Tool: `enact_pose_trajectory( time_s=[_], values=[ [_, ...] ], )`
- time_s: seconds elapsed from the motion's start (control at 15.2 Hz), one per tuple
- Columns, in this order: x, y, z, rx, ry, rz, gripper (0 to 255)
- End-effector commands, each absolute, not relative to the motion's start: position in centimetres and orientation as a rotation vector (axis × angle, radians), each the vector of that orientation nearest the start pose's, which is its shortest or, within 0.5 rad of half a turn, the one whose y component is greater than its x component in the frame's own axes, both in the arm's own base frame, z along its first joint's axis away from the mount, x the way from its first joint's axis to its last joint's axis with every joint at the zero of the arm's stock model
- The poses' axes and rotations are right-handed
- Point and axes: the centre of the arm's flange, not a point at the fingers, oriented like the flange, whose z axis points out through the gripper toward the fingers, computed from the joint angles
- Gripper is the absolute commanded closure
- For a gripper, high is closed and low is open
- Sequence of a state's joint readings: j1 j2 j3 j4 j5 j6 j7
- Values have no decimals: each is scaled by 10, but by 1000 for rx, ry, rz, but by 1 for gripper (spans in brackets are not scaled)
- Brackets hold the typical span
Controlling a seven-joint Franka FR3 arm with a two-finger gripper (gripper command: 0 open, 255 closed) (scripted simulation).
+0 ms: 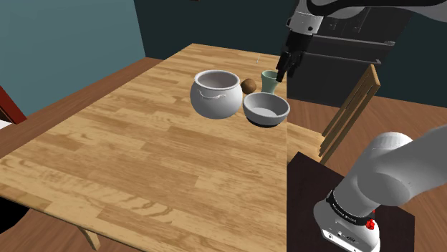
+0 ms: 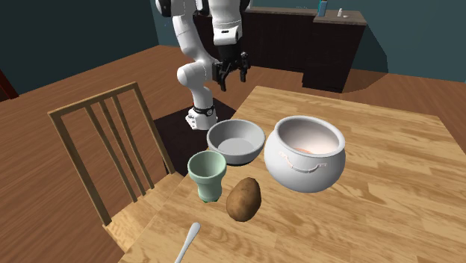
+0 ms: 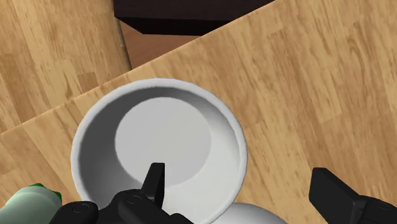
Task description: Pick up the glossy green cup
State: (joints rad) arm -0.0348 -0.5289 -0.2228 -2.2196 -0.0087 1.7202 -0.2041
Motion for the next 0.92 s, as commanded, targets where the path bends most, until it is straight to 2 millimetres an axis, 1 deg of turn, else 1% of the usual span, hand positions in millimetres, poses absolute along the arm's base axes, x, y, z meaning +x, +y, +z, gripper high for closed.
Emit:
enact_pose_trajectory(
  time_s=[0.0, 0.86],
  values=[
    [393, -139, 567, -3043, 35, -61, 0],
    [478, -284, 522, -3031, 35, -48, 0]
  ],
)
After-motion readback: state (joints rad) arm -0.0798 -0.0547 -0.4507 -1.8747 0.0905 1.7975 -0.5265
